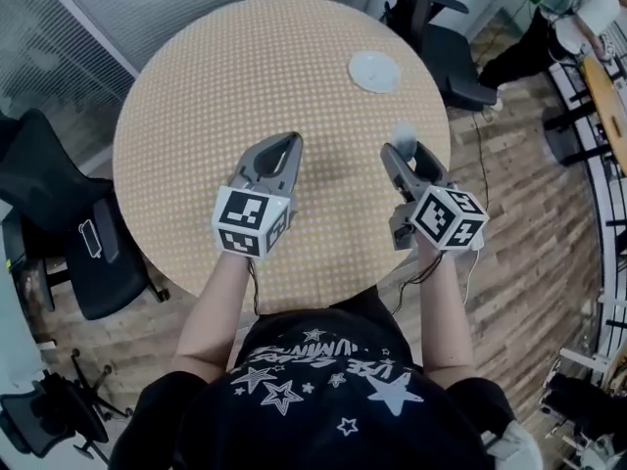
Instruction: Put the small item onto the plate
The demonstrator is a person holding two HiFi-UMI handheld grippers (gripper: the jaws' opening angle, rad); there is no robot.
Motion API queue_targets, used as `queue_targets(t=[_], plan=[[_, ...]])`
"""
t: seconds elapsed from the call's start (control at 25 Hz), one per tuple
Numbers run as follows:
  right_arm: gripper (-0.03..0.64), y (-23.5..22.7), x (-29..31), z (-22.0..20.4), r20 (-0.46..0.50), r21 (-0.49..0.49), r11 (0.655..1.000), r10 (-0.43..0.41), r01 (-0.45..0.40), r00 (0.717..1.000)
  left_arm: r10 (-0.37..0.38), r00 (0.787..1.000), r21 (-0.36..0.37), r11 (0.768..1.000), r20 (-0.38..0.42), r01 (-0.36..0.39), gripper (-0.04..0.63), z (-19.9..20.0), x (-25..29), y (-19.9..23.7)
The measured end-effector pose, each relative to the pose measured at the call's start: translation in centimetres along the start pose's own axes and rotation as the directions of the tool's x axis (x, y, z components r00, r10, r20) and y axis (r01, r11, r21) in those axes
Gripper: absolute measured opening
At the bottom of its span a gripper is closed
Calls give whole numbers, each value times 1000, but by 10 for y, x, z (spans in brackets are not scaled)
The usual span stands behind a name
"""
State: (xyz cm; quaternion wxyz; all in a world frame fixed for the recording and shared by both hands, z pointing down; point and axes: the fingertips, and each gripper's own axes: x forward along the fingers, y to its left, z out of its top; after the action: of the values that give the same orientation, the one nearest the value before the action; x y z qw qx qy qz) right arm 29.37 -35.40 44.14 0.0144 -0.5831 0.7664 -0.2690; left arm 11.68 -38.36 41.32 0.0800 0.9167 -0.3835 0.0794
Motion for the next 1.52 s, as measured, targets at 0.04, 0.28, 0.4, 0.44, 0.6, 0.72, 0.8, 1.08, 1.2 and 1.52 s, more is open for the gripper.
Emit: queue_targets(t=[0.04, 0.28, 0.4, 0.44, 0.6, 0.72, 0.8, 1.08, 1.2, 1.52], plan=[[302, -9, 8, 4, -7, -6, 1000, 8, -8, 1000, 15, 1000, -2, 1000, -5, -15, 8, 1, 7, 2], [302, -57, 52, 25, -59, -24, 998, 56, -58, 997, 115, 993, 13, 993, -36, -115, 8, 7, 54, 17], [302, -73, 74, 31, -92, -27, 995, 91, -94, 992, 146, 989, 9, 989, -34, -146, 8, 12, 82, 18], [302, -77, 80, 32, -103, -32, 994, 103, -107, 989, 157, 987, 7, 988, -36, -157, 8, 13, 90, 19], [302, -95, 107, 40, -138, -58, 988, 137, -146, 981, 200, 979, -1, 980, -47, -200, 8, 16, 116, 25], [302, -110, 128, 44, -159, -79, 984, 145, -159, 977, 232, 971, -6, 973, -67, -232, 8, 12, 129, 31], [302, -118, 142, 46, -172, -98, 982, 143, -162, 975, 253, 963, 2, 967, -87, -254, 8, 9, 134, 36], [302, -148, 194, 40, -233, -151, 974, 133, -171, 963, 314, 938, -11, 948, -145, -319, 8, -10, 146, 51], [302, -160, 218, 31, -263, -169, 971, 120, -168, 957, 324, 933, -23, 943, -155, -331, 8, -16, 156, 59], [302, -181, 263, 3, -335, -301, 941, 50, -157, 941, 324, 923, -27, 941, -208, -337, 8, -39, 171, 74]])
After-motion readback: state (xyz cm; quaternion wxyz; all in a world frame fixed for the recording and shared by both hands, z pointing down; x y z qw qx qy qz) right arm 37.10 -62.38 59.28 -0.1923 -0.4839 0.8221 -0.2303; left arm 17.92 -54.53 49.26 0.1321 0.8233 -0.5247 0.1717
